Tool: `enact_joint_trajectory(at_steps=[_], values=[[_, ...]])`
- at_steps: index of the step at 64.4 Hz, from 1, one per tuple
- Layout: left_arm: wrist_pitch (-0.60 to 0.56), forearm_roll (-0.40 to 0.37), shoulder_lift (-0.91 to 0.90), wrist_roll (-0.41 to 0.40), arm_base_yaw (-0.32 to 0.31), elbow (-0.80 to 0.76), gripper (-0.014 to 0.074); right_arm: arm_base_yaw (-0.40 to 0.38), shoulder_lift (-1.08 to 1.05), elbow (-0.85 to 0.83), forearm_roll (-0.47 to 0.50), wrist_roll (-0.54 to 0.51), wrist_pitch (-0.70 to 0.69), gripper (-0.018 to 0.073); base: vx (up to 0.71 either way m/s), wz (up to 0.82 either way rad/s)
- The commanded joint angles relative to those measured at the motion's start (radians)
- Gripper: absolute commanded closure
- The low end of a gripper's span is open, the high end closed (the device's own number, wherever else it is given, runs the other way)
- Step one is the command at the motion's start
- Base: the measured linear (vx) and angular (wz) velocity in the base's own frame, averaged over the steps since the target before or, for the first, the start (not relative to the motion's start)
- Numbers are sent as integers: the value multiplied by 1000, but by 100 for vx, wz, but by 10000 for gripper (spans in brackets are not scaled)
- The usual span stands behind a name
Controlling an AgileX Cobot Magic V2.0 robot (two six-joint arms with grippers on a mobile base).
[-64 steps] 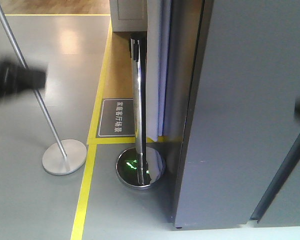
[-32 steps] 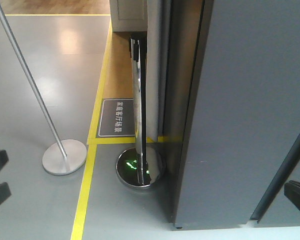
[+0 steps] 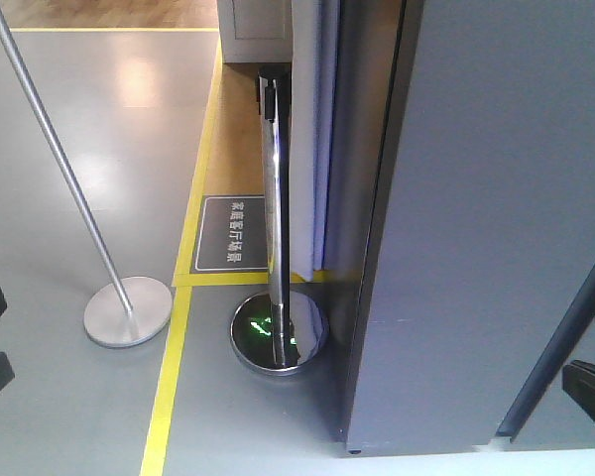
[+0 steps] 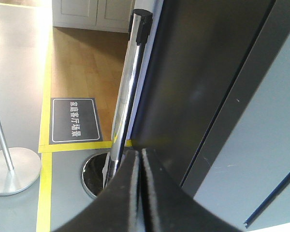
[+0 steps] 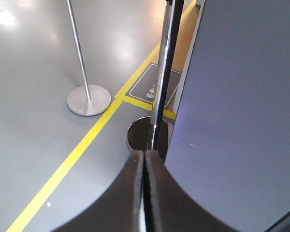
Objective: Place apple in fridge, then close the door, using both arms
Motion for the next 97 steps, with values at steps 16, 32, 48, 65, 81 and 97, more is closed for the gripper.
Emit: enact_joint_trajectory(at_steps=[16,32,48,65,81,97], values=[[-52,-14,-4,-10,-5,-25,604,-2,3,-26,31,-10,-38,565,0,0],[-56,-8,-4,-9,-5,-22,604,-2,3,-26,31,-10,-38,565,0,0],[-66,267,-10,-164,-5,48,604,-2,3,-26,31,-10,-38,565,0,0],[-233,629,-191,-547,-5,246,604,-2,3,-26,31,-9,-38,565,0,0],[-263,642,-406,-525,-1,377,604,-2,2,-26,31,-9,-37,565,0,0],[-216,641,-576,-401,57,382,604,-2,2,-26,31,-9,-37,565,0,0]])
